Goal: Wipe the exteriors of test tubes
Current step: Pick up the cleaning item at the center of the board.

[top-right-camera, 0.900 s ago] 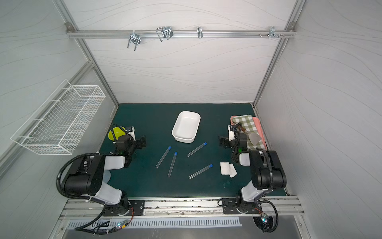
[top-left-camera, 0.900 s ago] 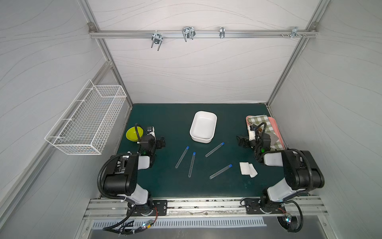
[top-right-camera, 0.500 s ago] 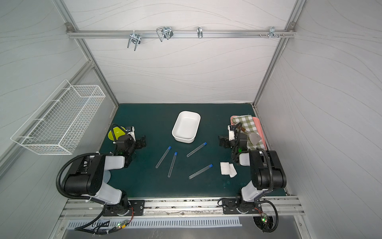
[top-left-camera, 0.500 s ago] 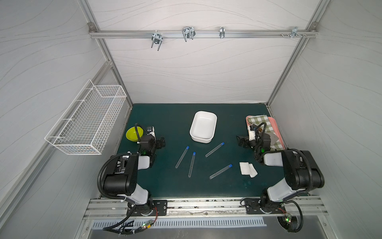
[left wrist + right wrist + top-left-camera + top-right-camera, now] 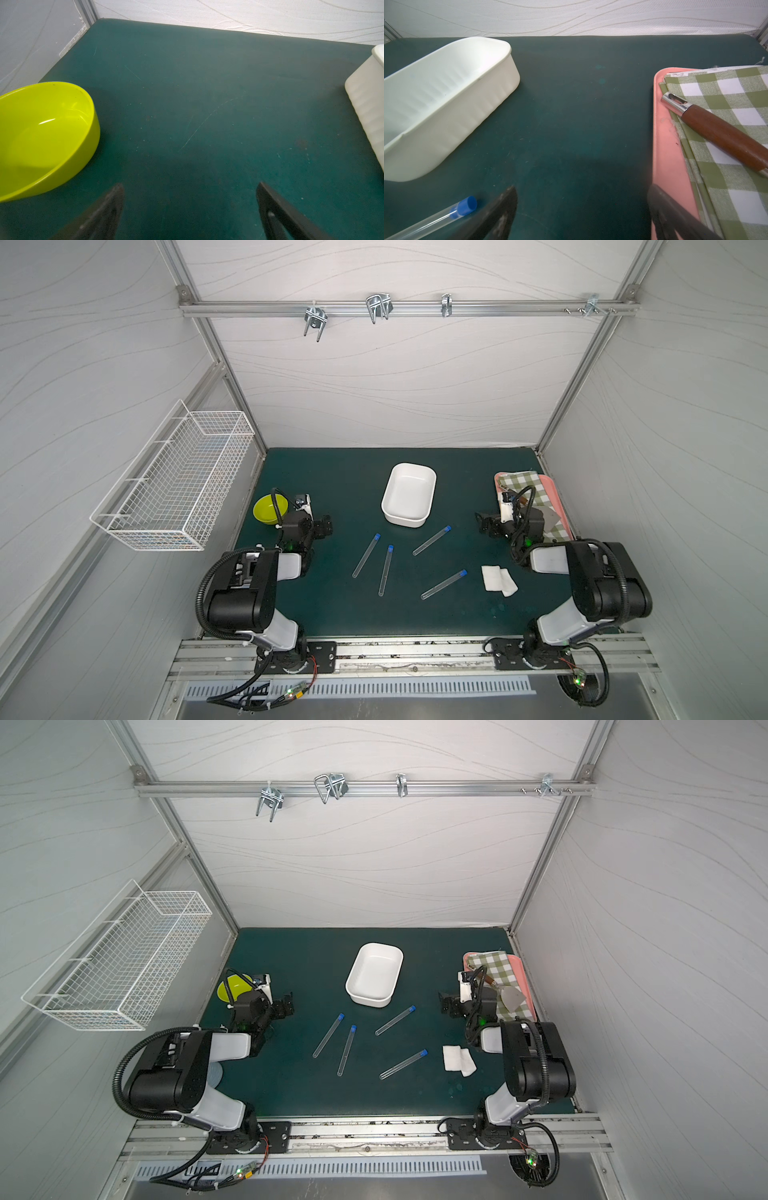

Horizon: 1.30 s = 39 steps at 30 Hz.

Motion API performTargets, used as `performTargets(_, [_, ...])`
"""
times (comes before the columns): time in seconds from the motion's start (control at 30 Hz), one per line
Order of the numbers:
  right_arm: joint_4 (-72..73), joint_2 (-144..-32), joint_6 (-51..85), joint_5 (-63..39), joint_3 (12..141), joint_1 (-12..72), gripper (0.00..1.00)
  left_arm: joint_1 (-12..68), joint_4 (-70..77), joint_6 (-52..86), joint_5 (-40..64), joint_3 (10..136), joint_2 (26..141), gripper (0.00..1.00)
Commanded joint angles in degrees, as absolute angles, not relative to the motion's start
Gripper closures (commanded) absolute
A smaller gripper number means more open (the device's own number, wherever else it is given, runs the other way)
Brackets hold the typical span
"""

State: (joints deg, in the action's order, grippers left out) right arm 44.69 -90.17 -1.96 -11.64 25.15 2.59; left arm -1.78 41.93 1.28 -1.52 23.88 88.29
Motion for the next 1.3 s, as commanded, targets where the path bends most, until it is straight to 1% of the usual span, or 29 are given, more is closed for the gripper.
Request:
performTargets(0.0, [46.1,-90.8,-2.29,-12.28,25.83,2.28,0.01,-2.02,44.29,1.05,-1.76,25.7,88.62,0.0])
performTargets(0.17, [45.92,-90.15,-1.8,-9.22,25.65,3.04,0.01,-1.94,45.29,0.58,-0.96,25.2,88.08,0.01])
performTargets(0.23, [44.41,-88.43,-2.05,-7.95,25.73,3.69,0.01,-1.84,41.27,0.58,-1.09,26.31,86.31,0.02])
performTargets(0.4, [28.12,-78.15,0.25,-5.46,29.08,5.09,0.01,-1.85,26.13,3.54,-2.88,31.09,79.68,0.05])
performTargets(0.5, [17.54,-72.86,2.8,-3.18,32.31,7.71,0.01,-1.71,18.34,5.37,-2.29,33.63,76.28,0.07])
performTargets(0.6, [3.59,-70.53,8.24,-3.02,38.64,9.29,0.01,-1.67,10.26,7.52,-1.42,37.22,73.97,0.07])
performTargets(0.67, [-5.61,-70.48,11.9,-4.57,43.15,9.45,0.01,-1.67,3.47,7.65,1.12,40.48,72.98,0.07])
performTargets(0.73, [-11.63,-70.35,14.03,-6.08,45.77,9.5,0.01,-1.67,-1.96,8.32,3.86,43.09,72.39,0.09])
performTargets(0.9, [-22.31,-67.44,18.79,-6.01,47.88,9.76,0.01,-1.07,-9.04,11.01,7.02,44.09,68.8,0.13])
performTargets(1.1, [-32.08,-62.06,23.44,-4.86,46.01,9.74,0.01,1.63,-14.24,12.77,8.57,42.39,61.96,0.13])
performTargets(1.27, [-37.56,-56.94,29.64,-4.38,41.43,9.76,0.11,4.78,-16.63,14.72,9.79,40.78,58.03,0.14])
